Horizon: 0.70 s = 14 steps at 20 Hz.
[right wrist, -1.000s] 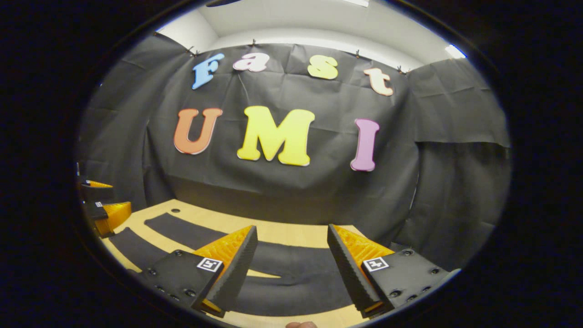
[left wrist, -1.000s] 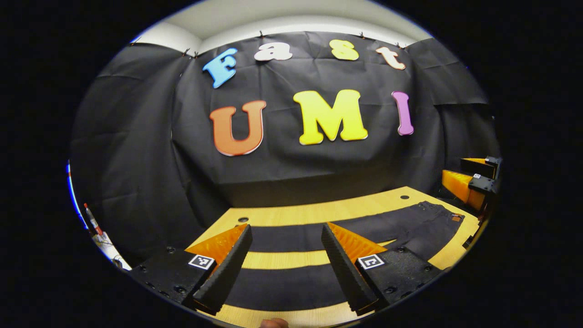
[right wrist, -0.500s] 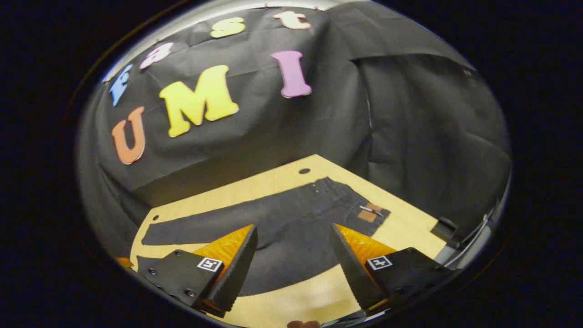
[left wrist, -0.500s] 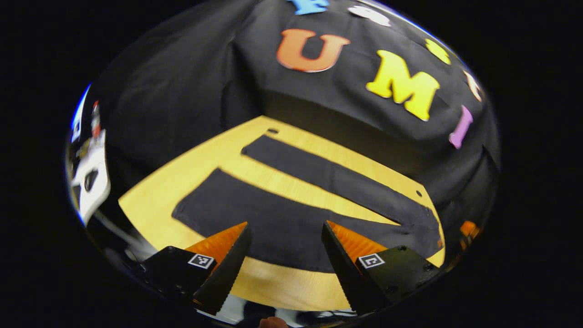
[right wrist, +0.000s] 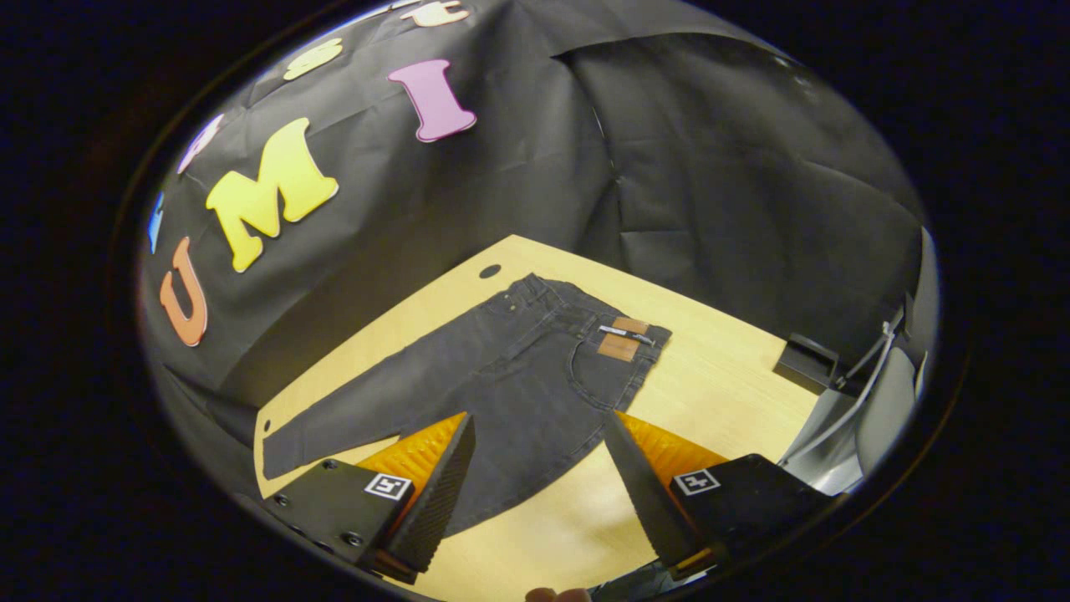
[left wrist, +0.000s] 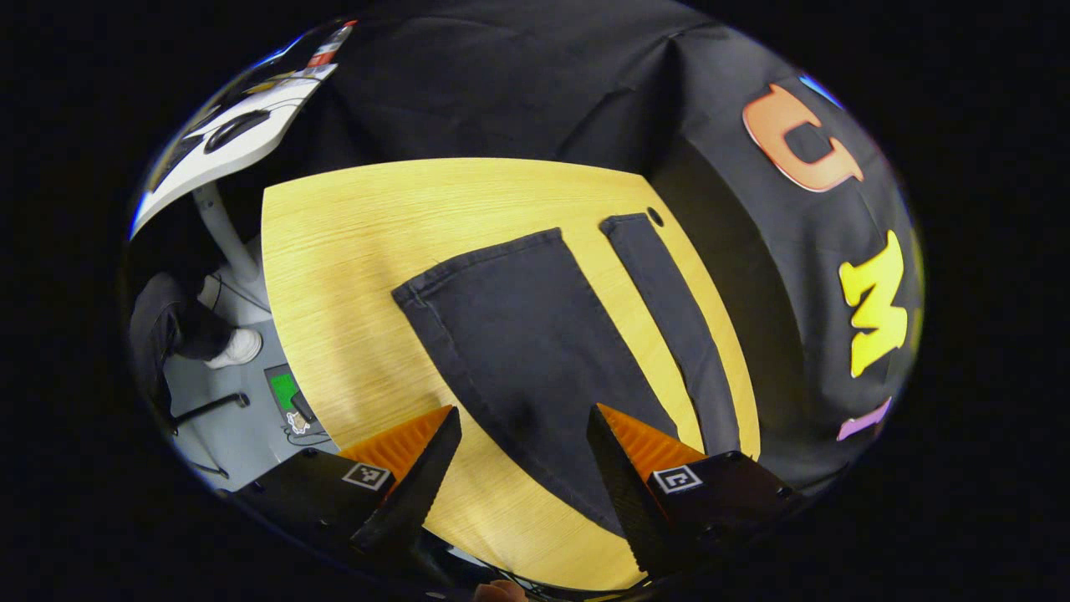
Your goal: Grasp the waist and the cuffs of the jeans and fold them to make the two legs overlap; first hold the waist and fold one-third of the jeans toward the cuffs, then hold the cuffs and fold the remaining one-third in the same direction to finish folding.
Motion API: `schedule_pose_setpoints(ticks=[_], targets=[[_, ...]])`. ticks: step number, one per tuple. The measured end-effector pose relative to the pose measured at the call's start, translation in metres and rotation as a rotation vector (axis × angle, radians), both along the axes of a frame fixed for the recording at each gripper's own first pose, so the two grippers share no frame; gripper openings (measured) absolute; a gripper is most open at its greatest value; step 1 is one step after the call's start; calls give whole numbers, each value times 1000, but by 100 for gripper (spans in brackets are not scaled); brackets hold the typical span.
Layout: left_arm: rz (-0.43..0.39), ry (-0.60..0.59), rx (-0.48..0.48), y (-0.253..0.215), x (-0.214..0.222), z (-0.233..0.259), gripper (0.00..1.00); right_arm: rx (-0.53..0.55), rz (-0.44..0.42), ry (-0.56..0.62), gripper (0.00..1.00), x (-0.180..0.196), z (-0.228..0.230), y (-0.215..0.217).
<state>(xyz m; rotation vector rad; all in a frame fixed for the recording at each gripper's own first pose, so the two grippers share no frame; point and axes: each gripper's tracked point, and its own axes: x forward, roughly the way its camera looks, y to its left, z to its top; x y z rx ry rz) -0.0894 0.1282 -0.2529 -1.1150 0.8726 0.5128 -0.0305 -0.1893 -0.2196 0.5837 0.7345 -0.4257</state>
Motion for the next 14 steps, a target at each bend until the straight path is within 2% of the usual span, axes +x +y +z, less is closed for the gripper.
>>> schedule_pose_setpoints(ticks=[1, 3, 7, 11, 12, 13, 14], targets=[[22, 20, -24, 3, 0, -5, 100, 14, -14, 14, 98, -1, -3, -3], [64, 52, -66, 9, 0, -13, 98, 20, -42, 25, 98, 0, -7, -11], [96, 101, -127, 9, 1, -27, 98, 10, -50, 40, 98, 1, -12, -18], [99, 77, -120, 18, 17, -31, 98, 9, -61, 53, 98, 1, -17, -21], [105, 72, -122, 18, 21, -31, 87, 9, -63, 56, 98, 1, -19, -21], [111, 65, -128, 20, 24, -31, 96, 6, -67, 58, 98, 0, -20, -22], [115, 50, -132, 21, 27, -30, 96, 6, -70, 60, 98, 0, -22, -23]])
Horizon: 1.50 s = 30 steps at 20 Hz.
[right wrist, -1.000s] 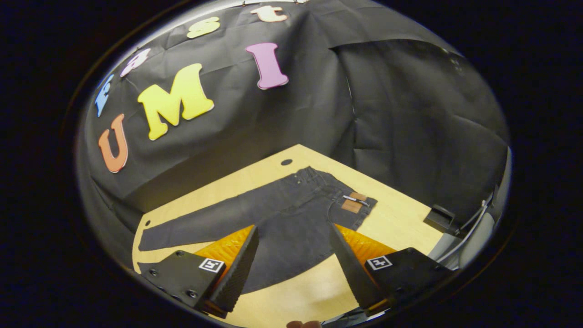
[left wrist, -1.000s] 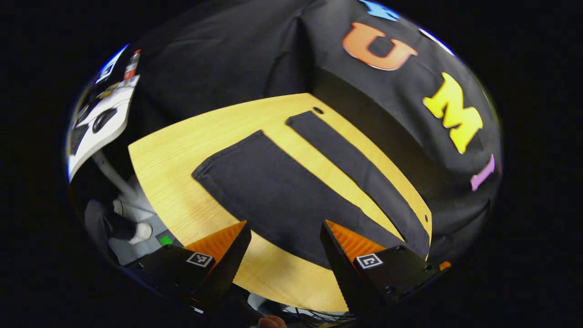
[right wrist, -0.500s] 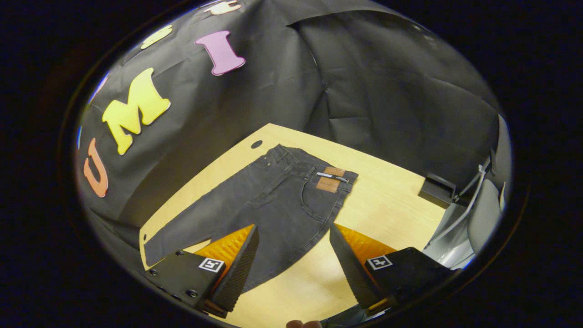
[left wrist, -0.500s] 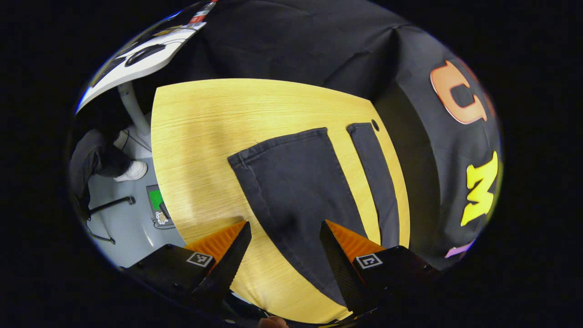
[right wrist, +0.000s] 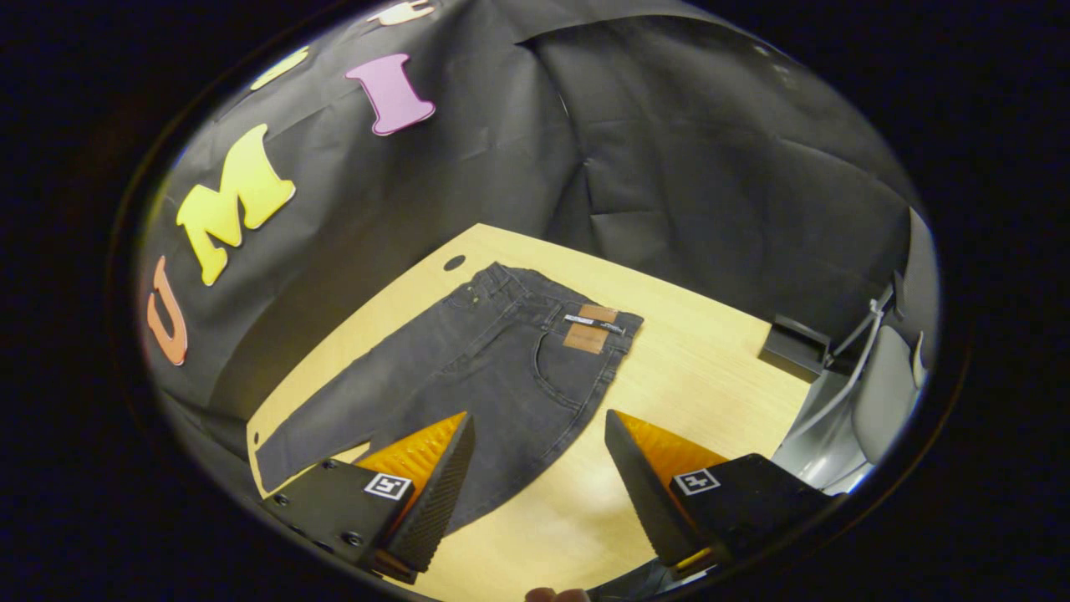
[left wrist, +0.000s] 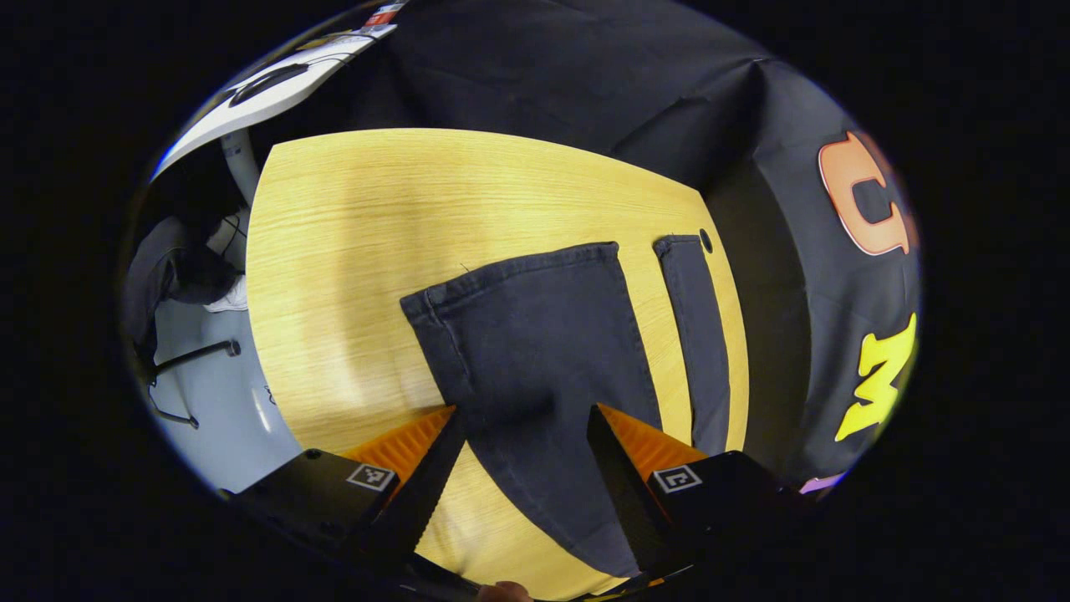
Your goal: Grasp the waist and the cuffs of the jeans and fold them to make the two legs overlap; first hold the waist and fold one-third of the jeans toward the cuffs, then hold the cuffs and fold the remaining one-third in the same direction to finish folding.
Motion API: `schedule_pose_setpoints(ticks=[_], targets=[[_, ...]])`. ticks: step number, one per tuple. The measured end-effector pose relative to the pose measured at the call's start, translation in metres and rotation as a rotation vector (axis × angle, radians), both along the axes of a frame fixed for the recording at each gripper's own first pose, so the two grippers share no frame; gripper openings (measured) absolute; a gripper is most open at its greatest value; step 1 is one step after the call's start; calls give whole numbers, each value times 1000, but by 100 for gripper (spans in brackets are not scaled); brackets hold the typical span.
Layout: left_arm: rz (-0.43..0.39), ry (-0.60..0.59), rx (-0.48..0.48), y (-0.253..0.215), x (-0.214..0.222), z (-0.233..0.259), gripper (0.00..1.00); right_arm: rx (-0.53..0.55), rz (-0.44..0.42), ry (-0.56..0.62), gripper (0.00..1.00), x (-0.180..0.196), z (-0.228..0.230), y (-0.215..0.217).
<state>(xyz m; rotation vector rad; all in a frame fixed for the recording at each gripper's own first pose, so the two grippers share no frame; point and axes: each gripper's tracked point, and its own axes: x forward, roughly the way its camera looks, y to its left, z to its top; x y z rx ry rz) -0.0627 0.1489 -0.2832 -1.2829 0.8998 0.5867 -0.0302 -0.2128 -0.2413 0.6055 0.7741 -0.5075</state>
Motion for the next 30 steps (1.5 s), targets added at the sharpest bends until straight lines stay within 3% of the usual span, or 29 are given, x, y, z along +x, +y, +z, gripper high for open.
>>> schedule_pose_setpoints(ticks=[3, 5, 6, 7, 9, 10, 11, 12, 17, 18, 19, 22, 23, 26, 29, 30], targets=[[1, -63, -12, 2, 11, -1, 95, 0, -10, 13, 98, 0, -11, -4], [42, -76, -48, 5, 14, -7, 89, 10, -23, 27, 98, 1, -19, -8], [70, -90, -70, 5, 15, -9, 67, 11, -32, 30, 97, 3, -22, -12], [84, -97, -80, 6, 16, -12, 69, 13, -35, 33, 97, 8, -28, -17], [106, -92, -92, 7, 11, -18, 48, 41, -42, 37, 98, 17, -36, -24], [123, -98, -101, 9, 9, -20, 29, 60, -56, 49, 98, 20, -40, -31], [131, -108, -107, 10, 11, -19, 17, 79, -74, 61, 98, 22, -45, -39], [131, -112, -109, 10, 12, -19, 10, 90, -94, 74, 97, 24, -48, -47], [122, -133, -114, 10, 14, -20, 4, 217, -142, 130, 97, 33, -67, -59], [123, -136, -117, 9, 14, -20, 4, 253, -138, 132, 91, 37, -70, -55], [123, -137, -118, 10, 14, -22, 4, 271, -133, 138, 91, 42, -75, -52], [136, -137, -129, 10, 14, -21, 3, 266, -123, 134, 88, 58, -78, -56], [144, -139, -135, 11, 14, -21, 3, 262, -115, 150, 93, 58, -81, -58], [165, -148, -157, 10, 16, -21, 3, 280, -110, 139, 61, 52, -88, -68], [165, -158, -166, 9, 19, -22, 3, 357, -175, 97, 21, 43, -89, -77], [168, -164, -169, 10, 20, -21, 3, 378, -184, 81, 22, 46, -90, -78]])
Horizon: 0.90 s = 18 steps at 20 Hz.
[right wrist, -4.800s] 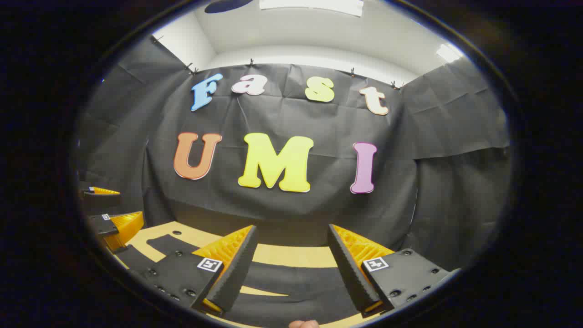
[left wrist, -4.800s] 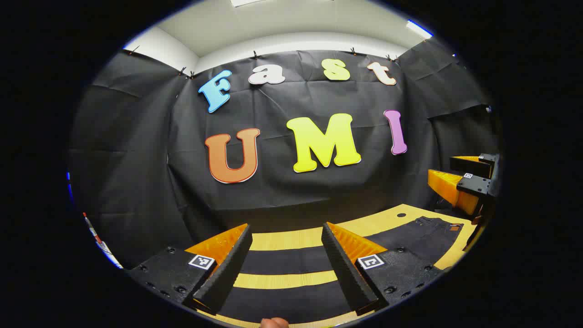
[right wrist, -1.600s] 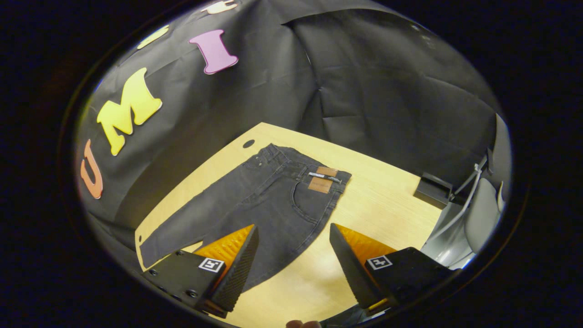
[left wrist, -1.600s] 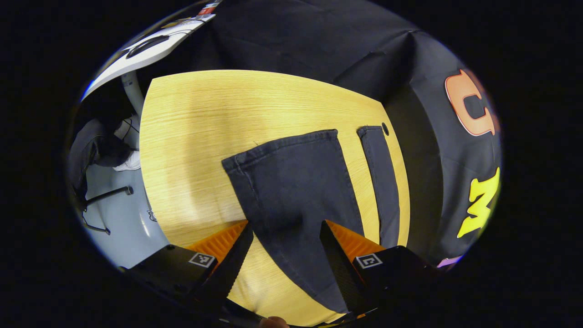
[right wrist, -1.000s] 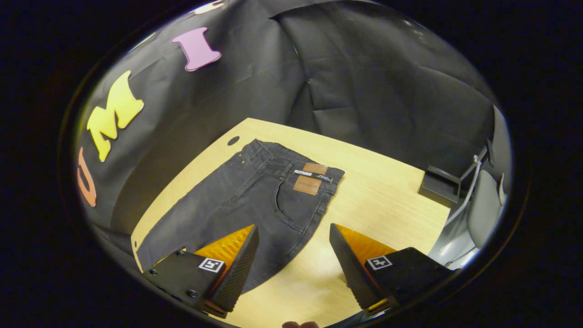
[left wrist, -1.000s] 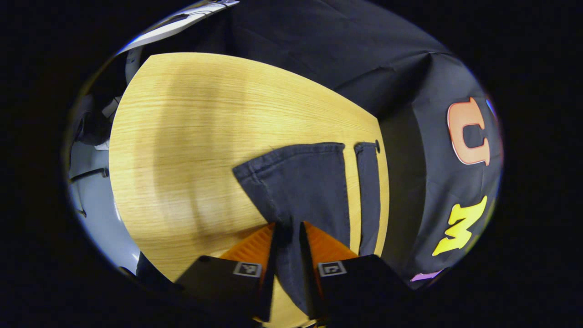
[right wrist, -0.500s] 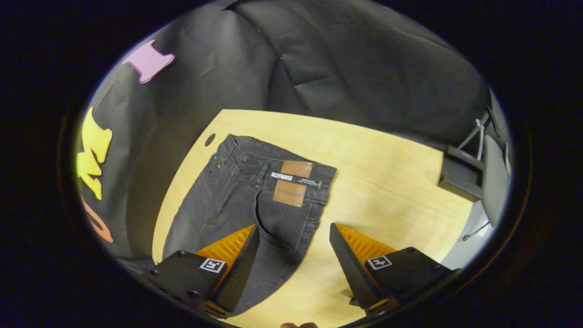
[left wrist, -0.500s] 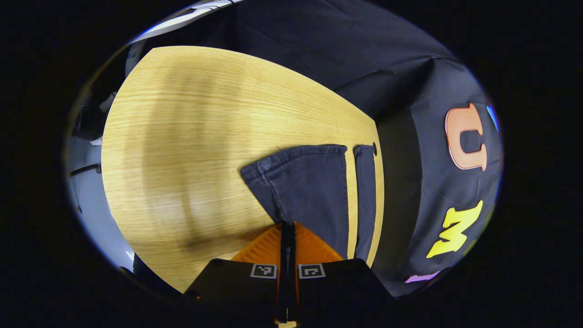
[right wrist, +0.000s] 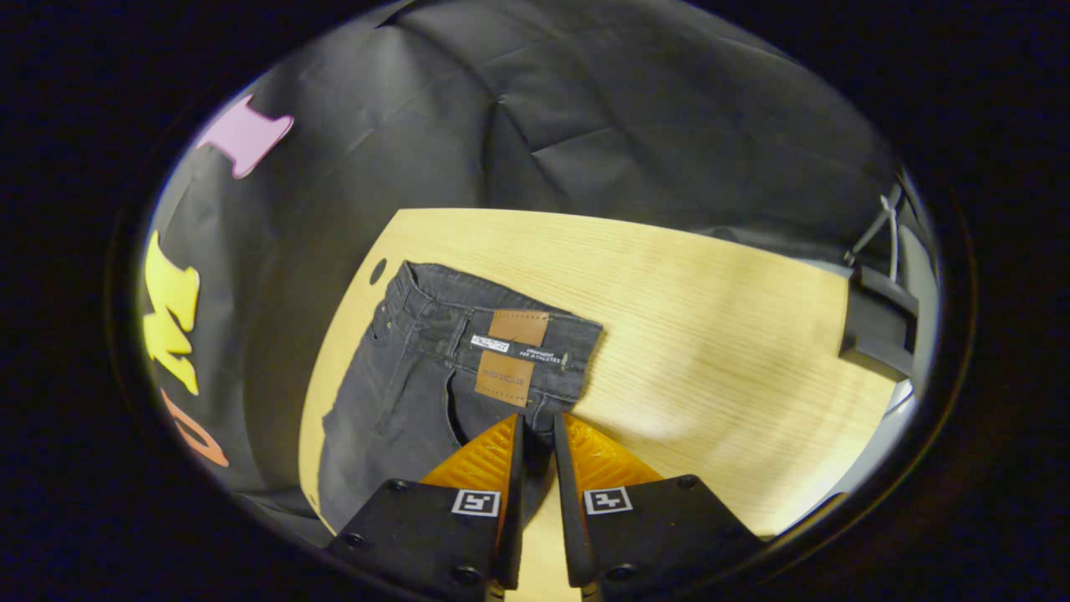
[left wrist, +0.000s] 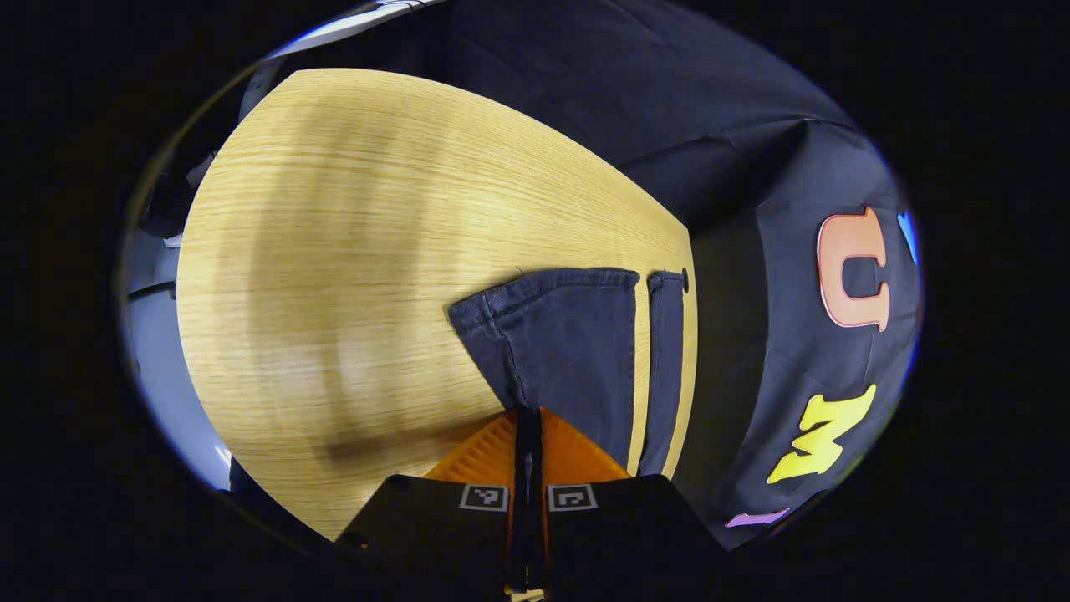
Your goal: Grasp the waist and the cuffs of the jeans and fold them to make the two legs overlap; first hold the waist and fold one-third of the jeans toward the cuffs, then hold the cuffs and fold the remaining one-third in the same direction to finish folding.
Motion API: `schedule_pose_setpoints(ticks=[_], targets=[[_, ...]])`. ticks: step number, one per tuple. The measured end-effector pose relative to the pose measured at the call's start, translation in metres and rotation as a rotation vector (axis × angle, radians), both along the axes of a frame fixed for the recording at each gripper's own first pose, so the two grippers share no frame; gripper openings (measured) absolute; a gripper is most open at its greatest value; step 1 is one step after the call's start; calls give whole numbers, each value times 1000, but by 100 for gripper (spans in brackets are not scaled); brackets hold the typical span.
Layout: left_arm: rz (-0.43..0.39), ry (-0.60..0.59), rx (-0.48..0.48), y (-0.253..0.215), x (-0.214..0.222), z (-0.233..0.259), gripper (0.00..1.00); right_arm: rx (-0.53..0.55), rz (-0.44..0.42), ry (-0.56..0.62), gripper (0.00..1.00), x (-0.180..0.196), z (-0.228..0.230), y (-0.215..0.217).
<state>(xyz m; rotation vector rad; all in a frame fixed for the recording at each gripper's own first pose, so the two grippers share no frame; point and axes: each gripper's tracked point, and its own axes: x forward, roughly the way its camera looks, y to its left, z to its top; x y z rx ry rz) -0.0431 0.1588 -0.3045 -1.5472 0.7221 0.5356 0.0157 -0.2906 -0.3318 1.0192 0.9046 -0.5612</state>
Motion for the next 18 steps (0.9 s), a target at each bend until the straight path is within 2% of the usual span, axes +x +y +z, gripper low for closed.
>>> schedule_pose_setpoints(ticks=[1, 4, 8, 9, 12, 18], targets=[[3, -5, -4, 0, 2, 0, 4, 11, 9, 0, 12, -1, 0, 1], [27, -31, -33, 2, 6, 6, 3, 2, 22, -18, 0, 1, 7, 2], [76, -136, -75, 9, 23, 43, 4, 21, 40, -131, 3, 5, 50, -1], [86, -157, -83, 13, 28, 52, 3, 30, 37, -160, 0, 10, 63, 2], [111, -221, -110, 21, 45, 82, 3, 72, 33, -234, 3, 33, 103, 5], [48, -281, -47, 34, 100, 121, 3, 111, 61, -309, 0, 87, 150, 14]])
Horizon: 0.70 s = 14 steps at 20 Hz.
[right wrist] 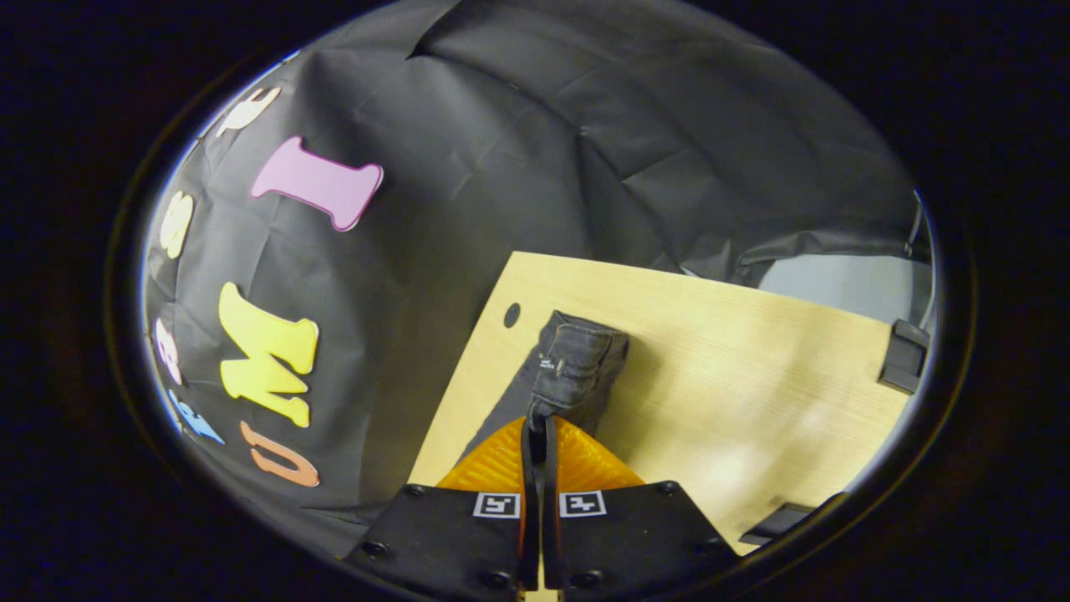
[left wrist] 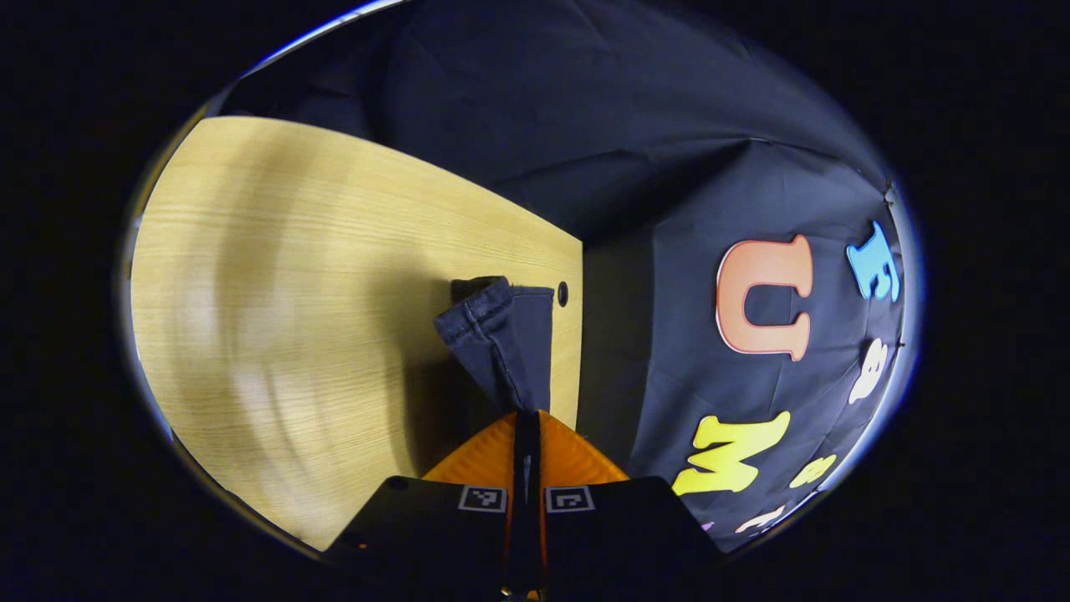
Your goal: Grasp the waist and the cuffs of the jeans and fold them to make the two legs overlap; first hold the waist and fold one-third of the jeans toward the cuffs, then hold the cuffs and fold the remaining one-third in the same direction to finish folding.
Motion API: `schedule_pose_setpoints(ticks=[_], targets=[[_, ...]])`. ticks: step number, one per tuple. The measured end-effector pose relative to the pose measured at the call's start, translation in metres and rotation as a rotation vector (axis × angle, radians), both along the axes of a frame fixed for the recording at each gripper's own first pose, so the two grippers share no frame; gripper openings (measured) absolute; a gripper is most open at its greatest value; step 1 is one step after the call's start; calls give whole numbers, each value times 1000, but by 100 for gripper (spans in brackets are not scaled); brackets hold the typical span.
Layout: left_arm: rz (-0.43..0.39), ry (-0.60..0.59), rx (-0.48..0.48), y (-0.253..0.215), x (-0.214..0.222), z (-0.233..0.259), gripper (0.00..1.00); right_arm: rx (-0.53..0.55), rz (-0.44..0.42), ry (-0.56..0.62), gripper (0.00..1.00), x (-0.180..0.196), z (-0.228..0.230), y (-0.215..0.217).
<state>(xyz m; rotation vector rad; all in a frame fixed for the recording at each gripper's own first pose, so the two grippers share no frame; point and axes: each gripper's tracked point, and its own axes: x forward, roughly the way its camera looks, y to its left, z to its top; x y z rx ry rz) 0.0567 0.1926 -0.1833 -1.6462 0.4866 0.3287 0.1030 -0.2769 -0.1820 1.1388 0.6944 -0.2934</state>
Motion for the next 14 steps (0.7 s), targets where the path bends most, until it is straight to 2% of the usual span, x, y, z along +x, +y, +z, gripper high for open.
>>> schedule_pose_setpoints(ticks=[2, 8, 10, 11, 14], targets=[[-33, 10, 45, 0, 23, 0, 3, -3, 8, -17, 2, 24, 4, 4], [-153, -3, 230, -7, 89, -4, 3, -50, 25, -54, 0, 88, -1, 10], [-155, -36, 242, -8, 118, 0, 3, -66, 38, -62, 2, 110, -9, 16], [-157, -33, 247, -10, 129, -6, 3, -68, 40, -70, 0, 123, -14, 19], [-158, -28, 200, -18, 156, -23, 3, -64, 35, -66, 2, 153, -32, 26]])
